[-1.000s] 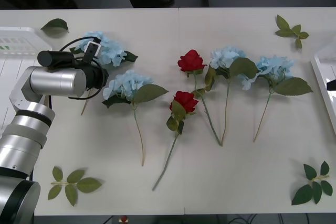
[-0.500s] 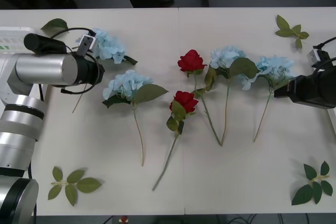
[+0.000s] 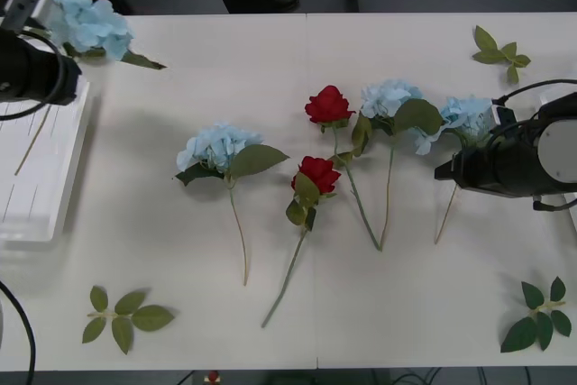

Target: Place the red flowers into the right box and the blue flowers into the left box. If a person shows an open palm, hand one flower to the person first, then continue sorting.

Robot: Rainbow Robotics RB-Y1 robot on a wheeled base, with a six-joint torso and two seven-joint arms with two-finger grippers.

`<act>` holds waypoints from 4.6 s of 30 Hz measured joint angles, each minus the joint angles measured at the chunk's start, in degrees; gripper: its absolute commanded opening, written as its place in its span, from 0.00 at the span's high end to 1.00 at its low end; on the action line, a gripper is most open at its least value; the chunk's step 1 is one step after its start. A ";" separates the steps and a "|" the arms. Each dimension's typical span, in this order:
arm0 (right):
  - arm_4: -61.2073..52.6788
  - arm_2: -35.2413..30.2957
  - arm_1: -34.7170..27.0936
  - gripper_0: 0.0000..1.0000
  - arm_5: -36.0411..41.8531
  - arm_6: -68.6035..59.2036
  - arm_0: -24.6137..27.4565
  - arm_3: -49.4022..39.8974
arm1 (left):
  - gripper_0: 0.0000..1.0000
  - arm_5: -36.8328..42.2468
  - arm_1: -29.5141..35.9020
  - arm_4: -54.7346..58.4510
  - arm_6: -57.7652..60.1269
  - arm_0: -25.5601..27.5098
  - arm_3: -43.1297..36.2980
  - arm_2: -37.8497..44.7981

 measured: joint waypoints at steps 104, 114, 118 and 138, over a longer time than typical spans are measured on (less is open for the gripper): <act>-57.57 -19.31 5.53 1.00 0.57 36.93 1.66 -10.05 | 0.00 -20.23 -2.76 67.58 -27.03 19.46 -7.21 -12.90; -65.96 -16.20 5.53 1.00 -5.19 36.93 -1.05 -10.03 | 0.00 -25.92 -8.07 70.99 -39.76 24.75 -7.21 -21.90; -64.82 -15.53 5.53 1.00 -5.64 36.95 -2.00 -10.02 | 0.00 -29.30 -9.88 70.99 -41.63 24.88 -7.21 -26.10; -56.00 -9.55 5.52 1.00 -31.67 66.86 -4.84 -10.02 | 0.00 -29.34 -10.15 70.33 -41.60 24.88 -7.21 -24.28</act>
